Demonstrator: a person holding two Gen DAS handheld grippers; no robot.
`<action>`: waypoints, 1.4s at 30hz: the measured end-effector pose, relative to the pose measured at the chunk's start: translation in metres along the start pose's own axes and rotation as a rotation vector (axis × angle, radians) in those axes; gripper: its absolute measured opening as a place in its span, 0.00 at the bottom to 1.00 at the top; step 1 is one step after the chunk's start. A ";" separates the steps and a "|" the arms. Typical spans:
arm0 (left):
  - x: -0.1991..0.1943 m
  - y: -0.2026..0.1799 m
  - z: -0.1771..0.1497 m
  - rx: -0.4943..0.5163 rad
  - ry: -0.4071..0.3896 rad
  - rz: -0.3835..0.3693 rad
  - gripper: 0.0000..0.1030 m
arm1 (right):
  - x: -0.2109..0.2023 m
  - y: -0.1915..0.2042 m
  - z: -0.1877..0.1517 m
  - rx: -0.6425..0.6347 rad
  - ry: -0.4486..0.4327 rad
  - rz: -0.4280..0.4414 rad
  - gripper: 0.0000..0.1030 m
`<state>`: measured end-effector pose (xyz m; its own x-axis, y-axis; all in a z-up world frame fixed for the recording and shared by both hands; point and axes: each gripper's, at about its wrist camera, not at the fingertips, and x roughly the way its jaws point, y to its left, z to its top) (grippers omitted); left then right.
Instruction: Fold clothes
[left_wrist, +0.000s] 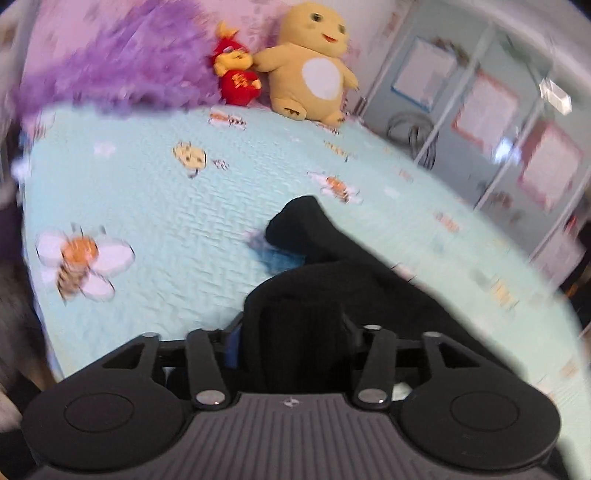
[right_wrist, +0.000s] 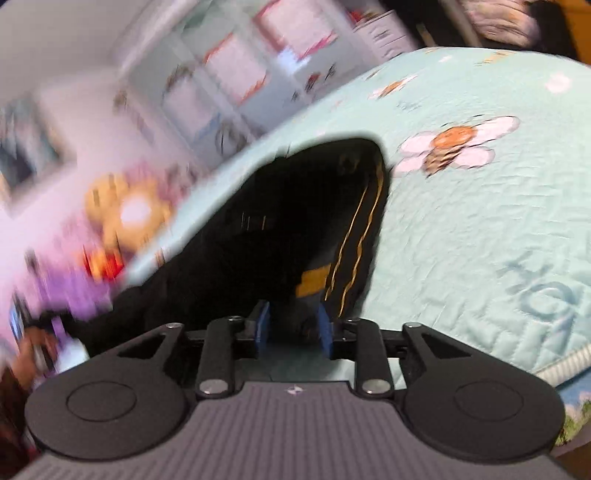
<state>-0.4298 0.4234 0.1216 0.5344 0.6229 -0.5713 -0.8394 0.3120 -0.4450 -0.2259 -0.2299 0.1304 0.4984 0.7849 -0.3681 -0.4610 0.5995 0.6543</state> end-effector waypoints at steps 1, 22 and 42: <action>-0.006 0.002 0.004 -0.048 0.003 -0.039 0.62 | -0.003 -0.006 0.003 0.051 -0.041 0.002 0.33; 0.002 -0.169 -0.096 0.331 0.193 -0.431 0.78 | 0.230 -0.003 0.107 -0.367 -0.013 -0.384 0.59; 0.103 -0.222 -0.186 0.609 0.365 -0.524 0.78 | 0.351 0.006 0.220 -0.542 0.036 -0.573 0.31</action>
<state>-0.1704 0.2850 0.0334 0.7759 0.0570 -0.6283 -0.3291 0.8862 -0.3260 0.1078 0.0148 0.1506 0.7469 0.3297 -0.5775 -0.4378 0.8975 -0.0538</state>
